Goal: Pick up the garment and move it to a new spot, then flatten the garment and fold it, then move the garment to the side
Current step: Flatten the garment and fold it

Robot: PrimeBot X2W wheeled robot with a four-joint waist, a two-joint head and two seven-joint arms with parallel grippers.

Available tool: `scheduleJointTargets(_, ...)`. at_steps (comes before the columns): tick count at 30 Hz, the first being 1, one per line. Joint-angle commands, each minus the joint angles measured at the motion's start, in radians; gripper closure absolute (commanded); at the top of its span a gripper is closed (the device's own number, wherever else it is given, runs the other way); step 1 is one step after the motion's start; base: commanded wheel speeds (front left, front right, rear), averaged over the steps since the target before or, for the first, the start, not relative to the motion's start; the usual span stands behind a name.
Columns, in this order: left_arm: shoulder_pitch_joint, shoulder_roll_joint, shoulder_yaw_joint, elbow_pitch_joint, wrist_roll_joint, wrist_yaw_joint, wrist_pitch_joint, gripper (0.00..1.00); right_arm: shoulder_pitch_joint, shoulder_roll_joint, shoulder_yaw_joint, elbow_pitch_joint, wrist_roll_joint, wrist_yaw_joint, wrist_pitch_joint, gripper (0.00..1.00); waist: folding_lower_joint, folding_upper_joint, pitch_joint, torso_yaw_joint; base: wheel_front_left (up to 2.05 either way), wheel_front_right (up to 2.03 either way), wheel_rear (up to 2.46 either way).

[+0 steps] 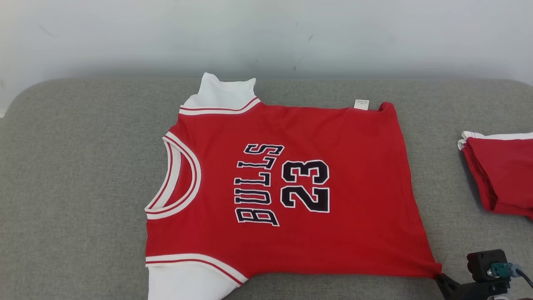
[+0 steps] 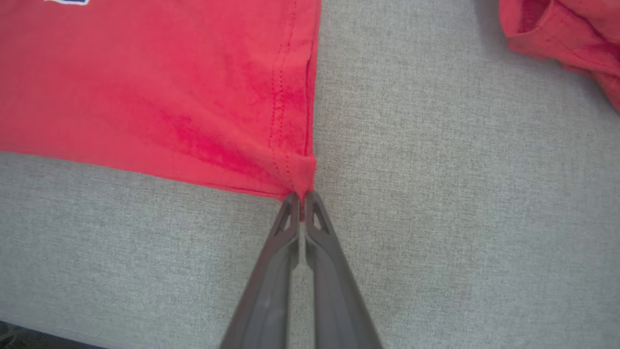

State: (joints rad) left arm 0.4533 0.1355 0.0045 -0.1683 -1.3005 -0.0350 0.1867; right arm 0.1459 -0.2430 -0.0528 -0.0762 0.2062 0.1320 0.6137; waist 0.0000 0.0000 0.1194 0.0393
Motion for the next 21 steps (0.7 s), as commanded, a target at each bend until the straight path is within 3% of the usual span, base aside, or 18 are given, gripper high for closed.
scheduleJointTargets(1, 0.015, 0.007, 0.007, -0.015, -0.016, -0.001, 0.006, 1.0, 0.011, -0.002, -0.001, 0.006, -0.002, -0.003, -0.006, 1.0, 0.0, 0.0, -0.001, -0.001, 0.0, 0.0, 0.0)
scheduleJointTargets(5, -0.023, -0.008, 0.024, -0.058, -0.035, -0.029, -0.018, 1.0, -0.001, 0.004, -0.004, -0.01, 0.015, -0.003, -0.049, 1.0, 0.0, 0.0, -0.004, -0.003, 0.0, 0.0, 0.0)
scheduleJointTargets(8, -0.092, -0.009, 0.01, -0.052, 0.009, -0.035, -0.042, 1.0, -0.028, -0.001, 0.0, -0.021, 0.021, -0.003, -0.101, 1.0, 0.0, 0.0, -0.005, -0.003, 0.0, 0.0, 0.0)
scheduleJointTargets(16, -0.393, -0.015, -0.07, 0.084, 0.186, -0.01, -0.103, 1.0, -0.133, -0.016, 0.028, 0.037, 0.024, -0.003, -0.183, 1.0, 0.0, 0.0, 0.012, 0.0, 0.0, 0.0, 0.0)
scheduleJointTargets(21, -0.597, -0.014, -0.108, 0.224, 0.32, 0.027, -0.165, 1.0, -0.222, -0.025, 0.068, 0.107, 0.016, -0.003, -0.22, 1.0, 0.0, 0.0, 0.043, -0.003, 0.0, 0.0, 0.0)
